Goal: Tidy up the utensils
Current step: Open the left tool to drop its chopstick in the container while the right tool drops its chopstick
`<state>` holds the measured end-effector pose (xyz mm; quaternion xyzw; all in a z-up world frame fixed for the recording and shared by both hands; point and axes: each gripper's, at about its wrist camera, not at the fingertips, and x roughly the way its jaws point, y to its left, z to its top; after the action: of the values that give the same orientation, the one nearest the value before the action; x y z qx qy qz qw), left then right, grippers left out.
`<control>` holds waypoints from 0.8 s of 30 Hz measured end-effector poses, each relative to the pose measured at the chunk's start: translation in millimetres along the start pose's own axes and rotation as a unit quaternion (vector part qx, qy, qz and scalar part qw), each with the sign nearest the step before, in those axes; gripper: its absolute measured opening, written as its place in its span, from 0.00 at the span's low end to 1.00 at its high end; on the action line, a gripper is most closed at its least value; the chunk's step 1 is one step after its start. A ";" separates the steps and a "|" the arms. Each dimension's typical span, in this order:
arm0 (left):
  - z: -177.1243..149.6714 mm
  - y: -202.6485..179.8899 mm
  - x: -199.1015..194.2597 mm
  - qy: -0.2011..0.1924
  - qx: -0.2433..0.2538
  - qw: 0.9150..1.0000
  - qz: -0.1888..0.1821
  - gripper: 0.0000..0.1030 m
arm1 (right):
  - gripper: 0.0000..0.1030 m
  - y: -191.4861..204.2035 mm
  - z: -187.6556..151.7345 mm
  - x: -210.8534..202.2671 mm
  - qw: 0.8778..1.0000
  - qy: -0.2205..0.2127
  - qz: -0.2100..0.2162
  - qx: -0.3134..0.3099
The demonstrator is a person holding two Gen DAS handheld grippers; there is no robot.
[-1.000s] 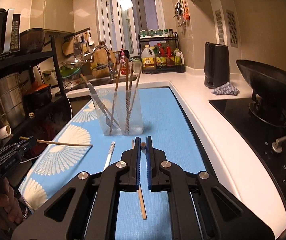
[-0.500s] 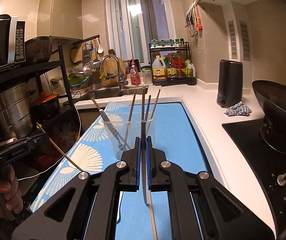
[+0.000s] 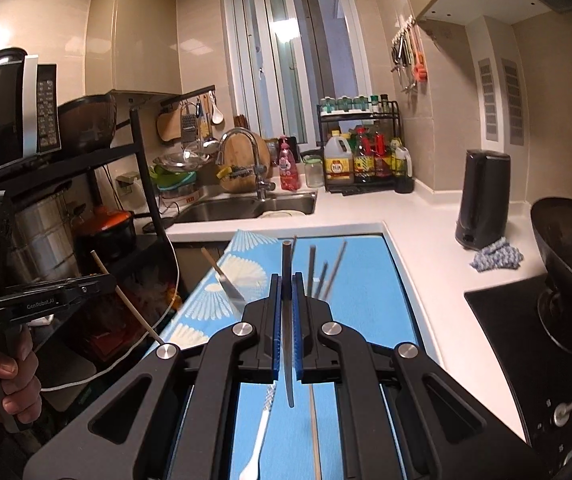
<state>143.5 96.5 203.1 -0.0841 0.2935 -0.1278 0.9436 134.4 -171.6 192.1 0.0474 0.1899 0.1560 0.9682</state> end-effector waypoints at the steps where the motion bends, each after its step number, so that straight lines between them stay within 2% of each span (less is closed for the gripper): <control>1: 7.9 -2.3 -1.4 0.001 0.003 1.000 -0.006 0.05 | 0.05 1.6 9.6 2.7 1.000 -0.004 0.003 -0.002; 6: 53.8 -14.0 -7.4 -0.006 0.020 0.999 -0.029 0.05 | 0.05 11.0 47.9 15.4 0.999 -0.027 0.011 -0.022; 9: 82.4 -23.3 -6.1 -0.020 0.032 0.999 -0.030 0.05 | 0.05 14.0 67.9 28.9 0.999 -0.038 0.013 -0.027; 14: 114.9 -33.8 25.4 -0.016 0.039 0.999 -0.029 0.05 | 0.05 13.0 90.9 60.1 0.999 -0.044 0.008 -0.025; 18: 112.3 -35.7 79.8 0.024 0.050 0.998 -0.002 0.05 | 0.05 11.0 85.1 92.7 0.999 -0.027 -0.002 -0.036; 21: 96.7 -35.2 120.9 0.071 0.058 0.996 0.020 0.05 | 0.05 6.3 71.6 116.8 0.999 0.006 0.001 -0.037; 24: 82.9 -39.2 143.4 0.103 0.072 0.992 0.024 0.05 | 0.06 1.8 58.2 134.6 0.999 0.038 0.006 -0.033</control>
<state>297.7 24.4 203.3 0.0047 0.3809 -0.1340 0.9148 274.5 -128.7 198.6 0.0101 0.2214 0.1695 0.9603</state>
